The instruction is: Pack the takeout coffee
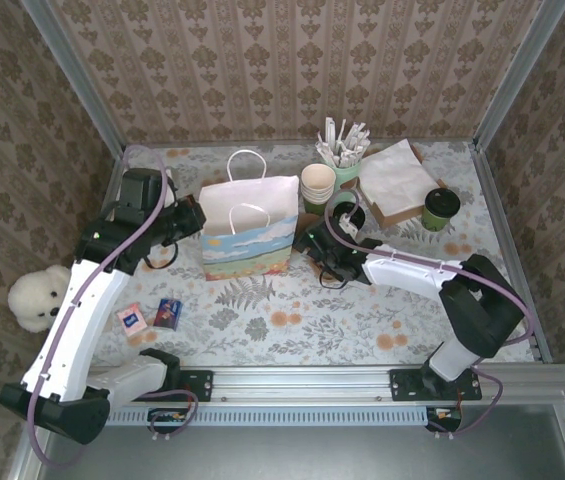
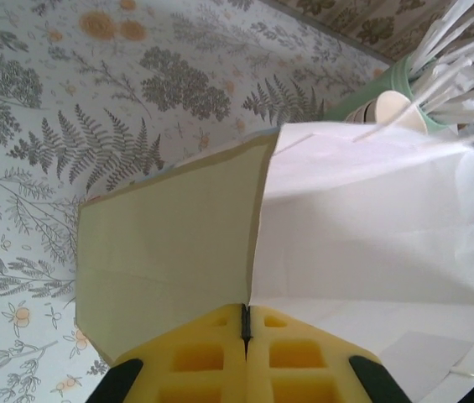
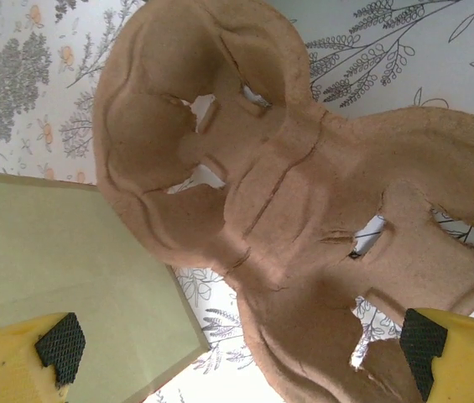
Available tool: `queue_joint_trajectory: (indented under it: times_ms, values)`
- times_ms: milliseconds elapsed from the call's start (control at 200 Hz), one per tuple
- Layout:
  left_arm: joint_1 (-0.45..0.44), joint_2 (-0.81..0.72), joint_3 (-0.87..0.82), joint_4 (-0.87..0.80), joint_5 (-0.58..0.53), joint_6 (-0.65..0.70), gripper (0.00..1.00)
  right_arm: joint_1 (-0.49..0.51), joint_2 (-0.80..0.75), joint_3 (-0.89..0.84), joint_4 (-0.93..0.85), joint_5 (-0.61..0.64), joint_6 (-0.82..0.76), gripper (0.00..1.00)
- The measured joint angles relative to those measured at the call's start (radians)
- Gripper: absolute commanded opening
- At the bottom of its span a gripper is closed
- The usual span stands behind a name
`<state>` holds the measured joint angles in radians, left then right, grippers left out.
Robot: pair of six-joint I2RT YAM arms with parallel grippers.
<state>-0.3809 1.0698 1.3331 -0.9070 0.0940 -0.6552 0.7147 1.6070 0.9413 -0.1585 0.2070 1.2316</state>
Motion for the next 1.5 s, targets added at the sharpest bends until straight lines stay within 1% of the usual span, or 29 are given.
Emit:
queue_joint_trajectory:
  times_ms: [230,435,535,705,790,930,1000,1075,1190,1210,1235,1255,1355,1435,1500]
  values:
    - [0.010,0.000,-0.013,0.037,0.040,-0.002,0.07,0.000,0.017,0.000,-0.016,0.000,-0.028,1.00]
    - [0.014,0.008,-0.016,0.067,0.085,0.010,0.09,-0.006,0.015,0.000,-0.110,0.000,-0.121,1.00]
    - [0.024,0.015,-0.018,0.073,0.098,0.021,0.10,-0.020,-0.010,-0.011,-0.168,0.002,-0.170,1.00]
    - [0.036,0.016,-0.027,0.086,0.121,0.032,0.10,-0.076,-0.090,-0.046,-0.298,0.023,-0.280,1.00]
    - [0.042,0.017,-0.031,0.089,0.132,0.036,0.10,-0.119,-0.138,-0.060,-0.360,0.031,-0.342,1.00]
    - [0.048,0.020,-0.045,0.102,0.151,0.044,0.10,-0.185,-0.220,-0.075,-0.442,0.033,-0.377,1.00]
    - [0.049,0.029,-0.048,0.109,0.159,0.047,0.10,-0.193,-0.267,-0.085,-0.445,0.019,-0.346,1.00]
    - [0.049,0.041,-0.050,0.114,0.168,0.047,0.10,-0.184,-0.307,-0.100,-0.416,-0.010,-0.271,1.00]
    - [0.049,0.050,-0.053,0.119,0.175,0.048,0.10,-0.148,-0.307,-0.093,-0.380,-0.023,-0.150,0.99]
    - [0.049,0.050,-0.054,0.121,0.176,0.048,0.10,-0.142,-0.303,-0.087,-0.381,-0.023,-0.135,0.96]
    - [0.049,0.050,-0.056,0.122,0.175,0.049,0.10,-0.132,-0.295,-0.074,-0.382,-0.021,-0.114,0.90]
    - [0.049,0.050,-0.056,0.124,0.175,0.050,0.10,-0.124,-0.284,-0.060,-0.382,-0.017,-0.096,0.88]
    - [0.052,0.050,-0.060,0.130,0.175,0.051,0.10,-0.099,-0.206,0.030,-0.396,0.010,-0.019,0.83]
    - [0.057,0.050,-0.061,0.131,0.175,0.055,0.10,-0.075,-0.137,0.095,-0.409,0.063,0.036,0.75]
    - [0.062,0.049,-0.064,0.132,0.175,0.058,0.11,-0.061,-0.085,0.130,-0.426,0.105,0.073,0.72]
